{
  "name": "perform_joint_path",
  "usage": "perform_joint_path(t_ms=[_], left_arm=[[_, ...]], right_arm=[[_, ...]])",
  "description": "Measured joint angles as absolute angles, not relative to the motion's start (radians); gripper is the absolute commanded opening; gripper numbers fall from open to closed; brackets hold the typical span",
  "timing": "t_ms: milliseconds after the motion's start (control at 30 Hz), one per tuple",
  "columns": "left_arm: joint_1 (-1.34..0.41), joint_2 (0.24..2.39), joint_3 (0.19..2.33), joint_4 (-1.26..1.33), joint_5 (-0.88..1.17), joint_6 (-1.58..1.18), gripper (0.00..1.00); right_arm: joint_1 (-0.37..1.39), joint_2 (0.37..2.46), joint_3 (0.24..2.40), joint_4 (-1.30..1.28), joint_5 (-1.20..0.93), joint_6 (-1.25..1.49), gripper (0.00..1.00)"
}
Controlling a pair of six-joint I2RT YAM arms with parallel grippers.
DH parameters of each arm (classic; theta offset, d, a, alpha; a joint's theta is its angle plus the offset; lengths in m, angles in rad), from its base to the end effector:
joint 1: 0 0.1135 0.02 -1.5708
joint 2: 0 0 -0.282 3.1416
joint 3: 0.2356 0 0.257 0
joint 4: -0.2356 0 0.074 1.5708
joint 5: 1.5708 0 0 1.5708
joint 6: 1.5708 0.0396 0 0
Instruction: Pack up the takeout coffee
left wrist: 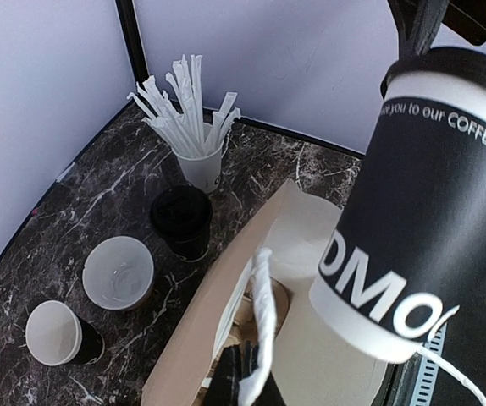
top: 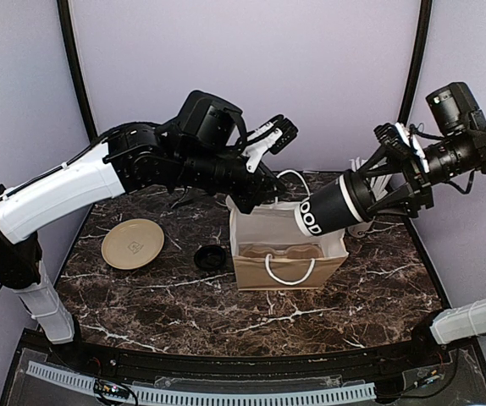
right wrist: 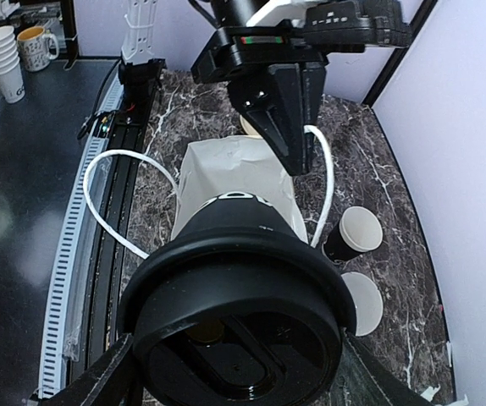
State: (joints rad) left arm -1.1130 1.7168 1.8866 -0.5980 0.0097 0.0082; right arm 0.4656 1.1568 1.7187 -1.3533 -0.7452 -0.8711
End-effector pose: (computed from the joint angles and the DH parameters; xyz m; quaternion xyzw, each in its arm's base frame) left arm 0.1767 -0.3595 0.4467 0.4495 0.7110 -0.2872 0.4582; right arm 0.1296 0.0952 0.4822 -0.6424 0.5905 0.2586 0.4144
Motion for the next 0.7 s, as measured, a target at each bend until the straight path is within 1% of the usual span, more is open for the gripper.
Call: perform_joint_path(t_ms=[100,233,367,567,700], left_arm=[[-1.113,1.717,1.895,-0.6,-0.006,-0.012,0.0],[-1.113,1.717,1.916,-0.601,-0.012,-0.038,0.0],[-1.113,1.718,1.927,-0.603,-0.016,-0.061,0.0],[-1.113,1.718,1.927,-0.619,-0.019,-0.09,0.0],[-1.113,1.718,1.927,-0.623,-0.01,-0.102,0.0]], right_arm=[[0.56,1.188,1.715,-1.319,-0.669,-0.846,0.58],[0.686,1.241,1.716,-1.27,-0.511,-0.805,0.58],[0.776,1.308,1.74,-1.253,-0.379,-0.795,0.58],[0.89,1.438,1.869,-1.282,-0.167,-0.826,0.57],[0.956,1.479,1.876,-1.306,-0.045,-0.833,0.56]])
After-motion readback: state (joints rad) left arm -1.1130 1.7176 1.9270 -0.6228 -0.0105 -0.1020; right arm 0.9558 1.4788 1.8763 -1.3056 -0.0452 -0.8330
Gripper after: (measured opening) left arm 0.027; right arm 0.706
